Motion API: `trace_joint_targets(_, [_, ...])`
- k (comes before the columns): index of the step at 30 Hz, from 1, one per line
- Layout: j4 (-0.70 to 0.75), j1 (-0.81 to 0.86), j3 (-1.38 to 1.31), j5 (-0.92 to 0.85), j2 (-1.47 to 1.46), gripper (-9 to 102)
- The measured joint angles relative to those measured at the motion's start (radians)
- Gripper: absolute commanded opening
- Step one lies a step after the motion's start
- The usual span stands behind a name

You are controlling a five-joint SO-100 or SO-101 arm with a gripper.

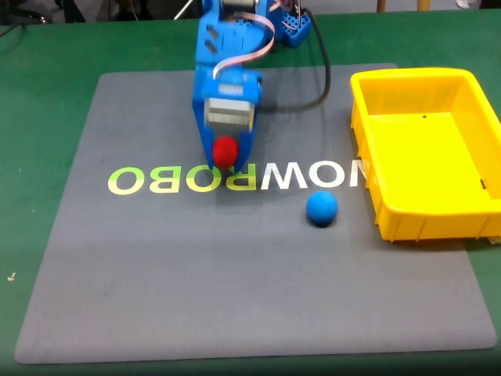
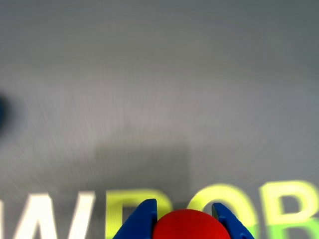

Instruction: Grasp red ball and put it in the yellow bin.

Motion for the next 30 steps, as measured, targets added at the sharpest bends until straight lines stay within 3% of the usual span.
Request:
trace_joint_targets(8, [0.000,-0.127,-0.054,0.052,0.201,0])
trace_joint_targets(23, [0.000,-0.637,-0.193,0.247,0.213,0])
trace_joint_targets(30, [0.000,-0.684,-0.193,0.261,0.138,0])
